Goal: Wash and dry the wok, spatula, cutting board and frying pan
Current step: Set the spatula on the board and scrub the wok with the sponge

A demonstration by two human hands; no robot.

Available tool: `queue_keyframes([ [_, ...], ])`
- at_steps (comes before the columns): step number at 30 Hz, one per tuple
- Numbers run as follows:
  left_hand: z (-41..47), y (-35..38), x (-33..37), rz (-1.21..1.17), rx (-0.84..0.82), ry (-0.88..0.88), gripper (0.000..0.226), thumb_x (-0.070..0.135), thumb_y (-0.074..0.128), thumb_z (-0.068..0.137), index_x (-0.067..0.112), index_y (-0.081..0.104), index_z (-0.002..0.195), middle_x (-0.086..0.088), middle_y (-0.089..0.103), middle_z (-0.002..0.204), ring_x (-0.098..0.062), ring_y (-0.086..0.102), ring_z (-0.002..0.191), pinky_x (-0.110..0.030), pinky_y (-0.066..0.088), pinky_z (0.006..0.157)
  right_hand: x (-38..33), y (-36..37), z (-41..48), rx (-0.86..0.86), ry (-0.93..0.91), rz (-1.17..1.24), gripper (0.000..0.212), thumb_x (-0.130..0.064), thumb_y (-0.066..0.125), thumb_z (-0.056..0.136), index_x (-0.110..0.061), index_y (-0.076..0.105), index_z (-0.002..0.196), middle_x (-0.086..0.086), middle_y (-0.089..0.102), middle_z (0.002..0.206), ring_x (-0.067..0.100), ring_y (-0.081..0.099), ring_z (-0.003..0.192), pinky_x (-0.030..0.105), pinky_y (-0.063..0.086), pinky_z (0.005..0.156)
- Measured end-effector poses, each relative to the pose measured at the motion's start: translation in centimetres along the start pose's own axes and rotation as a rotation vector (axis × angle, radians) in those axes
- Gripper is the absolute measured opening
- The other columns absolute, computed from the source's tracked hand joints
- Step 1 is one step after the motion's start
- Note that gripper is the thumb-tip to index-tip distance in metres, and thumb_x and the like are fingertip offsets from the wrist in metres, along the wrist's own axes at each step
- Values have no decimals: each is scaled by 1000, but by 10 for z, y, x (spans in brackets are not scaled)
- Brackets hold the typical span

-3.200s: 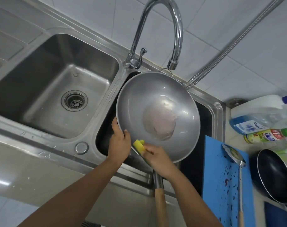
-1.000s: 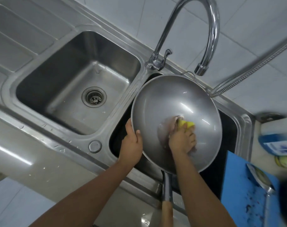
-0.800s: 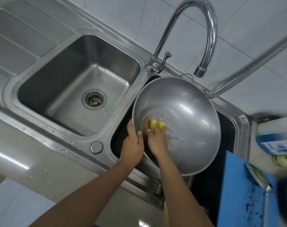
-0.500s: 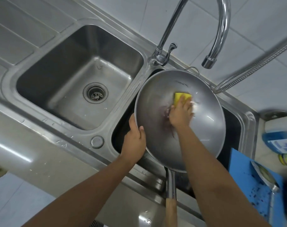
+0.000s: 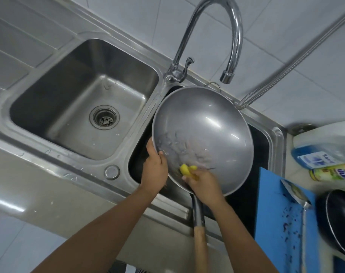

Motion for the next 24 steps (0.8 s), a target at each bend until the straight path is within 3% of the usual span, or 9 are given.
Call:
queue_keyframes([
  [2,-1,-1,1,-11,-18,-14,55,20,37,104,20,10,152,-16,64,105,-22,65,85,-33,55,72,3,-12,-5,-10,5,18,23,-42,64,87,-28,73,103,-6,68,95,18,64,90,31,50,82],
  [4,-1,-2,1,-20,-31,-21,56,20,37,104,19,9,153,-14,65,102,-22,65,85,-31,55,73,14,-24,-8,8,7,-57,26,-34,64,91,-29,69,115,0,65,104,21,61,96,31,47,86],
  [9,-2,-3,2,-31,-29,-18,57,19,37,104,20,8,153,-14,65,102,-25,65,89,-36,54,76,9,-21,-19,78,22,-186,22,-35,53,96,-26,71,104,6,66,106,27,61,95,36,49,80],
  [14,-4,-2,2,-9,-1,10,55,18,37,104,19,10,152,-17,64,111,-30,64,94,-45,55,85,-8,-11,-47,55,-77,-109,24,-38,51,96,-26,71,103,-4,62,102,20,56,96,34,46,82],
  [17,-3,-2,3,-22,-25,-5,56,19,37,104,20,9,153,-16,63,113,-25,63,93,-43,55,87,31,-43,-54,92,70,-365,29,-36,45,97,-25,70,106,-6,63,117,25,51,107,38,42,88],
  [20,-4,-3,3,-23,-32,0,57,19,37,104,21,8,153,-16,64,113,-27,64,95,-43,55,87,45,-59,-60,209,250,-532,29,-33,41,98,-24,65,112,-3,61,122,23,45,103,38,39,84],
  [24,-3,-1,3,-6,-18,-6,56,19,36,104,20,8,153,-18,64,111,-28,63,92,-40,54,81,-5,-8,-72,200,112,-267,31,-35,45,98,-28,67,118,-10,58,129,23,44,108,36,39,93],
])
Point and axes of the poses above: each hand's wrist, its own z-axis towards the middle knuckle, its own y-axis out of the palm, x = y × z, the point moved 1 cm from there along z, towards the middle knuckle
